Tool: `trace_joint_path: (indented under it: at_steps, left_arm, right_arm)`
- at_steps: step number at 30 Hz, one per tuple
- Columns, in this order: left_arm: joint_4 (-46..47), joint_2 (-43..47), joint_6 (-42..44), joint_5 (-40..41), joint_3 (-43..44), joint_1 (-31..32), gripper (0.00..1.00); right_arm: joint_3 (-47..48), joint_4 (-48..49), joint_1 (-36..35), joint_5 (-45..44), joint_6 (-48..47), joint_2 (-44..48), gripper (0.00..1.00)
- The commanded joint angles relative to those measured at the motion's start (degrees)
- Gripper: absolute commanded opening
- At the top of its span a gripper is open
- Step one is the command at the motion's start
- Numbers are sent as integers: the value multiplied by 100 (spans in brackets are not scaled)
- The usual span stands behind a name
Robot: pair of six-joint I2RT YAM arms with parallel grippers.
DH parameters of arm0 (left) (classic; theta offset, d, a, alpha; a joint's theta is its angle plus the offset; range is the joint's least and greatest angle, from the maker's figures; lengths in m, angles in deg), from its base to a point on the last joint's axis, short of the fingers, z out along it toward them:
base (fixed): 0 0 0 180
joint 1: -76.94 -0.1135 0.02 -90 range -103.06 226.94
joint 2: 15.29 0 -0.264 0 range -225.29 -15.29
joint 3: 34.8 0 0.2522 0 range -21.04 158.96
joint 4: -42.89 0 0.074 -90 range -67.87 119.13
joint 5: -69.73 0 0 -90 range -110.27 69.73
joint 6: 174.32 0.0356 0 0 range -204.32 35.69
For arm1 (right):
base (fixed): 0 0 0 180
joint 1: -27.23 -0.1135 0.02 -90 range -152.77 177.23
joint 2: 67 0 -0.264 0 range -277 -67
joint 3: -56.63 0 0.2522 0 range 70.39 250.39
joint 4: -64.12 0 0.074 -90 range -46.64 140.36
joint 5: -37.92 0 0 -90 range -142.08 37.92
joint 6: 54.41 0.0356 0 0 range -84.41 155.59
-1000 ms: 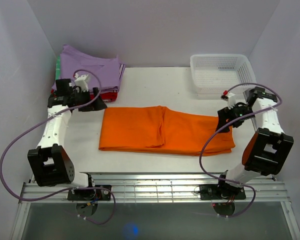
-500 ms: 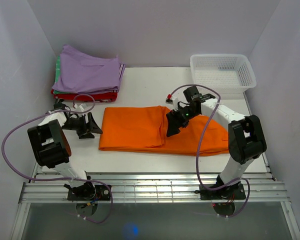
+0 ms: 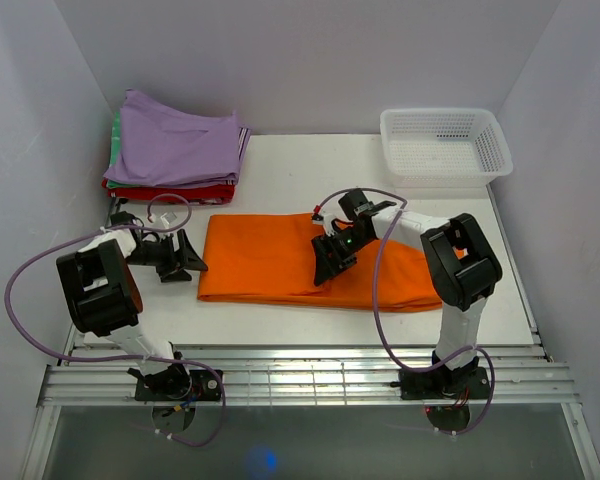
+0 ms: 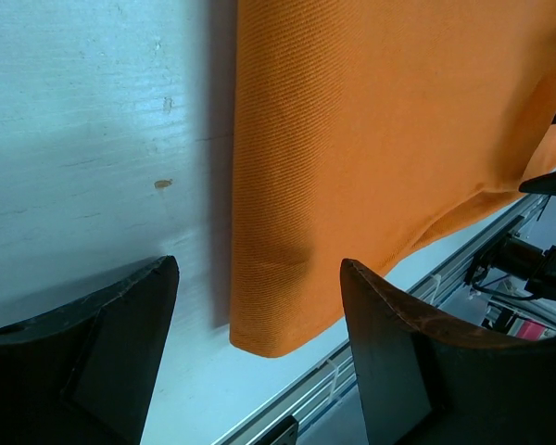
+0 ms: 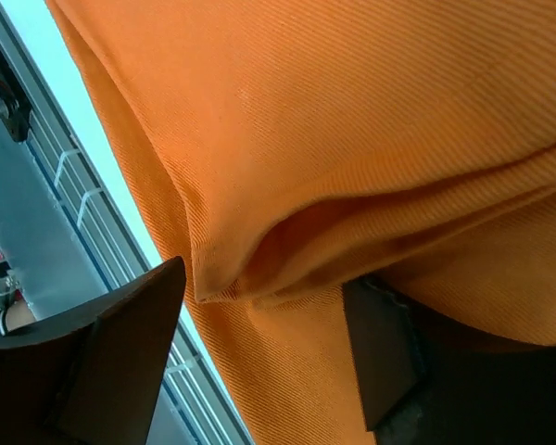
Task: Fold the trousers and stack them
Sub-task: Fold the trousers
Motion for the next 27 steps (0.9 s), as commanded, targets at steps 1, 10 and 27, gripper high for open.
trace_joint_path:
  at_steps: [1,10,27]
  left_arm:
    - [257,163,-81,-60,-8,1,81]
    - [292,198,-81,-7,-43,1,81]
    - [678,-285,-353,-402,-16,45,92]
  right_arm:
    - [148,21,-92,121,139,-19,73]
    - [279,-173,-127,762,227,279,26]
    - [-336,-621,-127,878,-168,-9,10]
